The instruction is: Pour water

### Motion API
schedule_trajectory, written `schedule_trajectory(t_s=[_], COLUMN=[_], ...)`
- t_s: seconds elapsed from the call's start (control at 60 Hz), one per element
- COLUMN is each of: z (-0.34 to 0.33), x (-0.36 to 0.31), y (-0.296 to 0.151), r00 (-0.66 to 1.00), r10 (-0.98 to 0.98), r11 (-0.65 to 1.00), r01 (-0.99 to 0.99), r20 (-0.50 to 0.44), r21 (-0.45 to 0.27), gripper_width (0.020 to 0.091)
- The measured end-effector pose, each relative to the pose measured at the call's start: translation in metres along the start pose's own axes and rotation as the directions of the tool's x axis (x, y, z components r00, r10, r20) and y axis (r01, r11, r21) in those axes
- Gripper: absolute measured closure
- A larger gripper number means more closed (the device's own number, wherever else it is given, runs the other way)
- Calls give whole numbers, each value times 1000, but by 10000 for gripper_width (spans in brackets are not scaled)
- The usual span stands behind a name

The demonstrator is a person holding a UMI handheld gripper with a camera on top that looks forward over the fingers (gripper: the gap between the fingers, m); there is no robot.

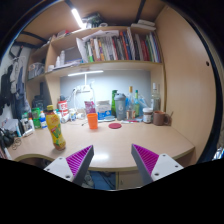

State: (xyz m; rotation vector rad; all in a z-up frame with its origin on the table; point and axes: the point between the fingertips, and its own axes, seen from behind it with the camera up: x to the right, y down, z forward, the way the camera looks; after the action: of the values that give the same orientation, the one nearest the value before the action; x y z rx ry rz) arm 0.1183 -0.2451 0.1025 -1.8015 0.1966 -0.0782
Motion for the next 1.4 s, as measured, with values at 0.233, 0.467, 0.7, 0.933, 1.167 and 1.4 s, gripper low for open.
schedule_trajectory(t_s=[0.233, 0.467, 0.7, 0.933, 1.167, 1.4], z=[-26, -46, 12, 107, 176, 189], x=[-30, -86, -195, -266, -272, -274], y=[4, 7, 3, 0, 2, 2], r00=[1000, 992, 974, 982, 996, 992], r10=[-9, -74, -84, -119, -28, -12], r11=[1000, 996, 995, 991, 999, 1000], r01=[9, 69, 71, 109, 25, 8], r20=[27, 103, 209, 146, 87, 128], r21=[8, 50, 69, 79, 41, 29], gripper_width=[262, 261, 261, 253, 280, 698])
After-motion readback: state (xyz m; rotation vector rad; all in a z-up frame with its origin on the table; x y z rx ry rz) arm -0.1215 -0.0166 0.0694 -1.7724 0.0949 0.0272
